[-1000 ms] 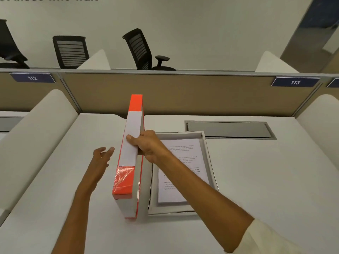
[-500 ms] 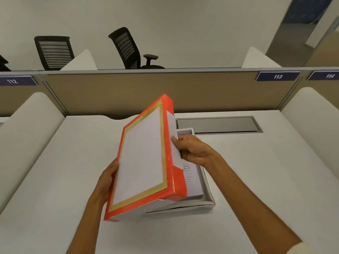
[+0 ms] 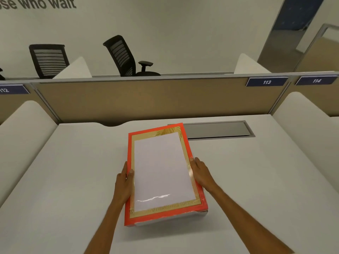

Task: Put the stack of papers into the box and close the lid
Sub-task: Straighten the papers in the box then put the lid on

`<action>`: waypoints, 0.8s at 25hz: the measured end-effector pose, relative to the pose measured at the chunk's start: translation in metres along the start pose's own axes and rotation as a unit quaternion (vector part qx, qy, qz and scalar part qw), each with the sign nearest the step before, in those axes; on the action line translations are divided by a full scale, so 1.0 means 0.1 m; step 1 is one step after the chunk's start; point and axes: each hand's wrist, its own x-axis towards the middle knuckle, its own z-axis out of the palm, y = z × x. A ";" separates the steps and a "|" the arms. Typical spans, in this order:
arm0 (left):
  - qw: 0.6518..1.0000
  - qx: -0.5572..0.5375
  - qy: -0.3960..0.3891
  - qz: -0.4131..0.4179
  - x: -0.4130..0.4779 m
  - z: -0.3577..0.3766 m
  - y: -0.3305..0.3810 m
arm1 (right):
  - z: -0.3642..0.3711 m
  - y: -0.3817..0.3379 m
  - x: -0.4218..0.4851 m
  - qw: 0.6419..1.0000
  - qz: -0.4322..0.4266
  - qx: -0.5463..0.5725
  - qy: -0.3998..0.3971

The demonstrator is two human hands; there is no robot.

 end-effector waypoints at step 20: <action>0.993 0.113 0.031 -0.012 0.16 0.27 -0.09 | 0.09 0.36 0.13 0.999 0.028 -0.019 0.028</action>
